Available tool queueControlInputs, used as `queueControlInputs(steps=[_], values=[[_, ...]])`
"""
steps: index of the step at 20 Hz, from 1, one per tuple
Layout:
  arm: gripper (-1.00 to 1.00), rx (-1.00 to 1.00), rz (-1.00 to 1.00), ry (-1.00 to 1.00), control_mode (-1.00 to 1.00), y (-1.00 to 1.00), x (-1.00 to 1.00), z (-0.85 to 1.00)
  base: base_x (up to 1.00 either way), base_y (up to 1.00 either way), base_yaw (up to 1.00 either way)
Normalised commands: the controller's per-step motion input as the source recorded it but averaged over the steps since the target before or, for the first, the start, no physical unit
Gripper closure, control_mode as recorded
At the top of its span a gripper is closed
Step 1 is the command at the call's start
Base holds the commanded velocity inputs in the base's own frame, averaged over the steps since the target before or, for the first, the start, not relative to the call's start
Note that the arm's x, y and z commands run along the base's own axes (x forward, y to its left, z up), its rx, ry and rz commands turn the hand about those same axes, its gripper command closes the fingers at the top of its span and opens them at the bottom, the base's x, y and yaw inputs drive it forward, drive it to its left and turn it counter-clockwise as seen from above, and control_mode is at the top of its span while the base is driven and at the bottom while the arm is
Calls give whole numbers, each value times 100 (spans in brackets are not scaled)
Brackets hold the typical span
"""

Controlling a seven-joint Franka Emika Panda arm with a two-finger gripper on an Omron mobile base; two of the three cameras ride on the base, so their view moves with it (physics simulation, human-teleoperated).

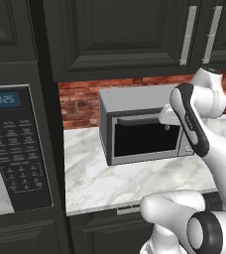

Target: Remove the pear from the bowl and place it on the small plate. Then place the bowl with only the shrimp in the microwave, close the door, and press the start button to microwave the shrimp.

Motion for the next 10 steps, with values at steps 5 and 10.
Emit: queueControlInputs(steps=[5, 10], values=[[-100, 33, -13, 20, -100, -100, 0, -33, 0, 0, 0], [-100, 19, -10, 16, -100, -100, 0, -39, 0, 0, 0]])
